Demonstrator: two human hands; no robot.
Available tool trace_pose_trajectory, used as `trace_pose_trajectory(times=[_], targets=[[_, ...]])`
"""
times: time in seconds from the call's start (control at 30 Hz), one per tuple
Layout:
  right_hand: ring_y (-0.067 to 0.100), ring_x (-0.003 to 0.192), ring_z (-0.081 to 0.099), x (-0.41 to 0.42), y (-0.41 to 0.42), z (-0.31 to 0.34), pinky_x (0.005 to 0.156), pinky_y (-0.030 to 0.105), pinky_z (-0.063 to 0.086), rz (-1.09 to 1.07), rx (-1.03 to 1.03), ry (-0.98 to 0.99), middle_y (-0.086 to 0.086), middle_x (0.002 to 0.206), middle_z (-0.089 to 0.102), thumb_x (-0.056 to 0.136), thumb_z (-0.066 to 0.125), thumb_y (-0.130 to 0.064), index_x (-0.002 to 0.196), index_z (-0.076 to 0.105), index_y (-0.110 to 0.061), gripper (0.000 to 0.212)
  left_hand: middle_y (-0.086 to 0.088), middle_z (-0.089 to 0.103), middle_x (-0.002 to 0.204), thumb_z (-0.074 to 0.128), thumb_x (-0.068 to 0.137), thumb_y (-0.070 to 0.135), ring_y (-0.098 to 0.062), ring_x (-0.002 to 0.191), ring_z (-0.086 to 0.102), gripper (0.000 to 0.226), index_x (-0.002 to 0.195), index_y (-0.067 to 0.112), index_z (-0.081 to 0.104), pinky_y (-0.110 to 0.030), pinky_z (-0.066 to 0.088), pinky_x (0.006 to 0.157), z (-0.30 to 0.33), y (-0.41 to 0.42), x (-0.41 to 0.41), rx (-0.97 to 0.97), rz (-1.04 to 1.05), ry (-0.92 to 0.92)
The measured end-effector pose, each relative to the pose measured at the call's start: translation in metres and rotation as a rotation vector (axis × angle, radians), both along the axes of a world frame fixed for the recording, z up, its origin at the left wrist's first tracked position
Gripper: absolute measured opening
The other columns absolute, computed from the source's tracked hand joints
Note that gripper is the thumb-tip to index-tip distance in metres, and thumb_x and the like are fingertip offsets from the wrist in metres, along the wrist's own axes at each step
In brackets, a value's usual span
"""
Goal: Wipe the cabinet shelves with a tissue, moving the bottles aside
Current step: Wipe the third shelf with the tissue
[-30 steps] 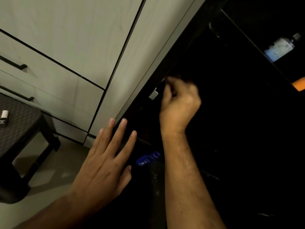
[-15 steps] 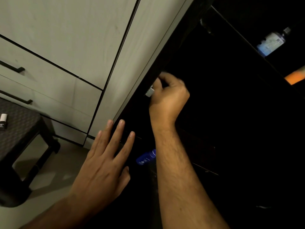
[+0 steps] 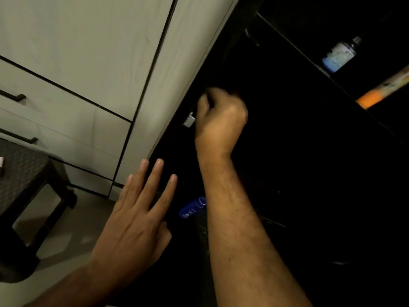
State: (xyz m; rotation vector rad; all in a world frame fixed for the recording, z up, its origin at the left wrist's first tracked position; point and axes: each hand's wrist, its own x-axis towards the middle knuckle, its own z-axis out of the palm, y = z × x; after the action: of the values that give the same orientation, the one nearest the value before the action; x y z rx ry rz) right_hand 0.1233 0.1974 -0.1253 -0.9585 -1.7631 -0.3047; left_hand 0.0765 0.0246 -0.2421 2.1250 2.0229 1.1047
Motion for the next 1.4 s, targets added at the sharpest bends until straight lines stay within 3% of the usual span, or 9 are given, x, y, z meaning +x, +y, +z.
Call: trace_pose_trajectory(times=[0.07,0.17,0.37,0.53,0.63,0.83,0.97,1.13,1.4], targets=[[0.028,0.063,0.063,0.01,-0.008,-0.027,0.053,0.026,0.045,0.04,-0.153,-0.181,0.011,0.076,0.065,0.071,0.075,-0.004,0.079,0.074,-0.007,0.009,-0.018,0.008,0.161,0.044,0.074,0.029,-0.038,0.148,0.007,0.084,0.152,0.011,0.02,-0.047,0.01,0.118,-0.001,-0.001,0.001,0.012,-0.019,-0.015],[0.029,0.074,0.064,0.03,-0.016,-0.054,0.056,0.025,0.039,-0.047,-0.392,-0.518,0.009,0.089,0.064,0.083,0.069,-0.006,0.089,0.073,-0.008,0.007,-0.016,0.009,0.162,0.044,0.074,0.03,-0.038,0.149,0.007,0.081,0.15,0.01,0.024,-0.047,0.009,0.119,-0.003,-0.004,0.006,0.031,-0.074,-0.056],[0.034,0.097,0.066,0.1,-0.012,-0.021,0.075,0.039,0.053,-0.347,-0.699,-0.767,0.012,0.105,0.065,0.092,0.058,-0.013,0.101,0.069,-0.006,0.016,-0.015,0.013,0.161,0.04,0.077,0.031,-0.032,0.15,0.006,0.077,0.149,0.011,0.024,-0.045,0.01,0.118,0.01,-0.001,0.035,-0.041,-0.174,-0.08],[0.032,0.11,0.06,0.197,-0.003,-0.008,0.08,0.038,0.053,-0.727,-0.831,-1.027,0.012,0.119,0.062,0.097,0.048,-0.008,0.114,0.067,-0.008,0.025,-0.011,0.012,0.161,0.063,0.076,0.024,-0.024,0.151,-0.001,0.087,0.15,0.018,0.017,-0.036,-0.001,0.121,0.026,0.019,0.055,-0.084,-0.213,-0.08],[0.03,0.117,0.049,0.207,0.0,-0.009,0.084,0.037,0.05,-0.77,-0.824,-1.185,0.011,0.125,0.054,0.095,0.048,-0.007,0.119,0.063,-0.008,0.028,-0.007,0.008,0.162,0.069,0.076,0.022,-0.021,0.151,-0.001,0.092,0.151,0.021,0.015,-0.046,0.011,0.12,0.029,0.028,0.062,-0.091,-0.229,-0.116],[0.03,0.114,0.047,0.2,-0.004,0.003,0.084,0.039,0.046,-0.9,-0.717,-1.183,0.01,0.123,0.053,0.095,0.049,-0.014,0.117,0.063,-0.011,0.026,-0.005,0.006,0.163,0.05,0.08,0.027,-0.019,0.151,-0.001,0.079,0.153,0.018,0.021,-0.046,0.014,0.12,0.037,0.042,0.065,-0.094,-0.33,-0.135],[0.03,0.107,0.055,0.212,-0.007,0.036,0.072,0.03,0.044,-0.833,-0.559,-0.894,0.013,0.12,0.057,0.095,0.053,-0.01,0.114,0.063,-0.007,0.022,-0.005,0.007,0.163,0.052,0.08,0.025,-0.018,0.151,-0.002,0.079,0.153,0.018,0.021,-0.029,-0.006,0.12,0.041,0.052,0.063,-0.116,-0.38,-0.169],[0.028,0.089,0.067,0.221,-0.003,0.055,0.072,0.034,0.056,-0.696,-0.35,-0.579,0.011,0.107,0.066,0.092,0.055,-0.005,0.108,0.069,-0.008,0.022,-0.003,0.004,0.163,0.071,0.081,0.016,-0.014,0.15,-0.006,0.088,0.153,0.019,0.021,-0.026,-0.009,0.12,0.037,0.064,0.061,-0.102,-0.413,-0.171],[0.037,0.094,0.062,0.208,-0.009,0.062,0.081,0.045,0.047,-0.785,-0.412,-1.129,0.018,0.098,0.067,0.086,0.059,-0.003,0.089,0.07,-0.002,0.011,-0.008,0.004,0.163,0.061,0.087,0.024,-0.016,0.15,-0.005,0.075,0.153,0.017,0.025,-0.041,0.007,0.122,0.034,0.097,0.072,-0.094,-0.408,-0.162]])
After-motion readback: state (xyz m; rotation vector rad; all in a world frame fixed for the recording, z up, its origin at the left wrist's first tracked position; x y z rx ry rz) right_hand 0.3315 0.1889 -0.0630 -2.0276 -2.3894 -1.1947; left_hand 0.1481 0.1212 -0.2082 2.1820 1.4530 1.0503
